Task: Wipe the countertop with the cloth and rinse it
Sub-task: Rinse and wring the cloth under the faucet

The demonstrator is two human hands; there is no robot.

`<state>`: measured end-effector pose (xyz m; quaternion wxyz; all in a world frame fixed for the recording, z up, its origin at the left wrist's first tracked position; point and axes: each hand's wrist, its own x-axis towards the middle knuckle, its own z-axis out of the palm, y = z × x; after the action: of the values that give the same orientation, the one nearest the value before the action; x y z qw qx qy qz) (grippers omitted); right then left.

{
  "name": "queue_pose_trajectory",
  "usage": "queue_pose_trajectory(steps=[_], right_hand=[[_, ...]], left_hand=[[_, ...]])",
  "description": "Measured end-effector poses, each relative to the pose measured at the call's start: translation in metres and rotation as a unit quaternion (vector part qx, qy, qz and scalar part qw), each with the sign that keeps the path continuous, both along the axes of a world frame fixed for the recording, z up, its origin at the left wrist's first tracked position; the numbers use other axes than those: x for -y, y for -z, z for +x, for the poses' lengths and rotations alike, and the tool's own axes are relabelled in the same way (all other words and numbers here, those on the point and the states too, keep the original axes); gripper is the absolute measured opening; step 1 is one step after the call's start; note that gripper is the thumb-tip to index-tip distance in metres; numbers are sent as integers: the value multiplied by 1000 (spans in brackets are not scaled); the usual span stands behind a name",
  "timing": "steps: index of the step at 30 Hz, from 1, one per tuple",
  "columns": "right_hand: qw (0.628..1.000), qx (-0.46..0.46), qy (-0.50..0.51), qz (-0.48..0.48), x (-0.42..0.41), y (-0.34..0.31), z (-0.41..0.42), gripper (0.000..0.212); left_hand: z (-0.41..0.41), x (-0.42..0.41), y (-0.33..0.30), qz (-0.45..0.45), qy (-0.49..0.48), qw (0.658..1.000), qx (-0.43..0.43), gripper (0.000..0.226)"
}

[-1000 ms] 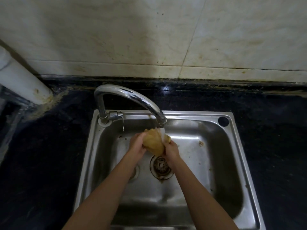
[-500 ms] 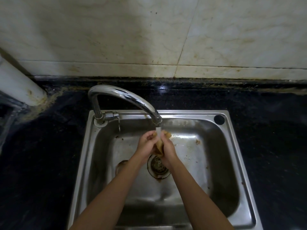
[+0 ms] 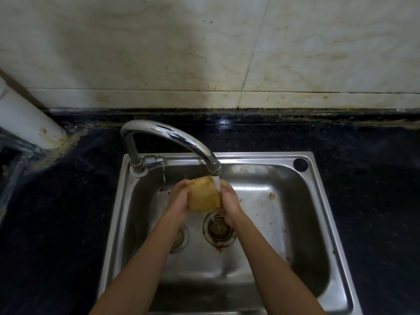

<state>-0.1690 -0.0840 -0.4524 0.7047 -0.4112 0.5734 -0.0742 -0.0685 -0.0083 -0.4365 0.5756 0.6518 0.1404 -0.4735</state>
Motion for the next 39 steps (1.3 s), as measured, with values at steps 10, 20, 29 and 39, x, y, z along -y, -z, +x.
queue_pose_trajectory(steps=[10,20,29,39], right_hand=[[836,-186,-205,-474,-64,-33,13,41],[900,-266,-113,-326,6,-36,19,16],[896,-275,-130,-323,-25,-29,15,17],[979,-14,155,133,-6,8,-3,46]], left_hand=[[-39,2,-6,-180,37,974,-135,44],[-54,24,-5,-72,76,979,-174,24],[-46,18,-11,-8,104,982,-159,35],[-35,38,-27,-8,153,988,31,20]])
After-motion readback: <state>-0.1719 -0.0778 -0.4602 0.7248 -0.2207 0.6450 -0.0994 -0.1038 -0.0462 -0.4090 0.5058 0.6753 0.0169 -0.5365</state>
